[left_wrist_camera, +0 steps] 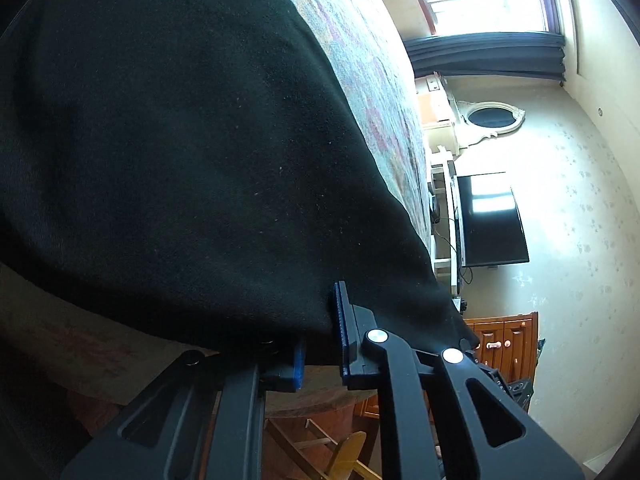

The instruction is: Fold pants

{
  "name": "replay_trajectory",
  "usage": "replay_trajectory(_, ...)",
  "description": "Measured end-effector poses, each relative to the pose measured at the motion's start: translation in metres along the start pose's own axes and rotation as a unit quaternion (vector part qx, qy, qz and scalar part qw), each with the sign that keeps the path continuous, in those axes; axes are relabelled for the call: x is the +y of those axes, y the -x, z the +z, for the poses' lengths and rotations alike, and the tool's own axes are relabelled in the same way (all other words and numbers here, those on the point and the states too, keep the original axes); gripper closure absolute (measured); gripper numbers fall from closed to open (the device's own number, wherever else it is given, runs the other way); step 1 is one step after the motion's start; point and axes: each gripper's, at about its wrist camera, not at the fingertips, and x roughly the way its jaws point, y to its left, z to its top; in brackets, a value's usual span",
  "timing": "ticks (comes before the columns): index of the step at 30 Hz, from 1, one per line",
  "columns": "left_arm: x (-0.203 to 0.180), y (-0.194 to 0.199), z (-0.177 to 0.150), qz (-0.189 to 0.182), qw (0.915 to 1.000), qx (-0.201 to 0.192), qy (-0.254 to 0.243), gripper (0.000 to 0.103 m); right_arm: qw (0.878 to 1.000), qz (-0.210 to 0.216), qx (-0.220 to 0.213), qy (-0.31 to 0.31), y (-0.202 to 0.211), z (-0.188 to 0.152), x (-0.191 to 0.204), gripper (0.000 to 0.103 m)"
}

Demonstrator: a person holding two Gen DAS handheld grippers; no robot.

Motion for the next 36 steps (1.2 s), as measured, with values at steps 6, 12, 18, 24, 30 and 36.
replay_trajectory(6,-0.004,0.001,-0.003,0.014,0.9994,0.004,-0.032,0.092,0.998,-0.015,0.029,-0.061,-0.015,-0.03,-0.048,0.095)
replay_trajectory(12,-0.006,-0.003,-0.005,0.016,0.9995,0.007,-0.025,0.092,0.994,-0.041,0.041,-0.097,-0.02,-0.047,-0.078,0.07)
replay_trajectory(18,-0.013,-0.001,-0.01,0.021,0.9992,0.025,-0.024,0.089,0.994,-0.06,-0.008,-0.091,0.01,-0.022,-0.085,0.048)
replay_trajectory(24,-0.022,-0.004,-0.021,0.017,0.9976,0.06,-0.032,0.075,0.997,0.003,0.031,-0.075,-0.011,0.046,-0.086,0.039)
replay_trajectory(30,-0.036,-0.013,-0.03,0.017,0.9944,0.097,-0.036,0.073,0.979,0.07,0.17,-0.087,-0.088,0.076,-0.072,0.039)
replay_trajectory(36,-0.058,-0.015,-0.033,0.0,0.9912,0.091,-0.096,0.03,0.966,0.141,0.198,-0.09,-0.12,0.087,-0.055,0.032)
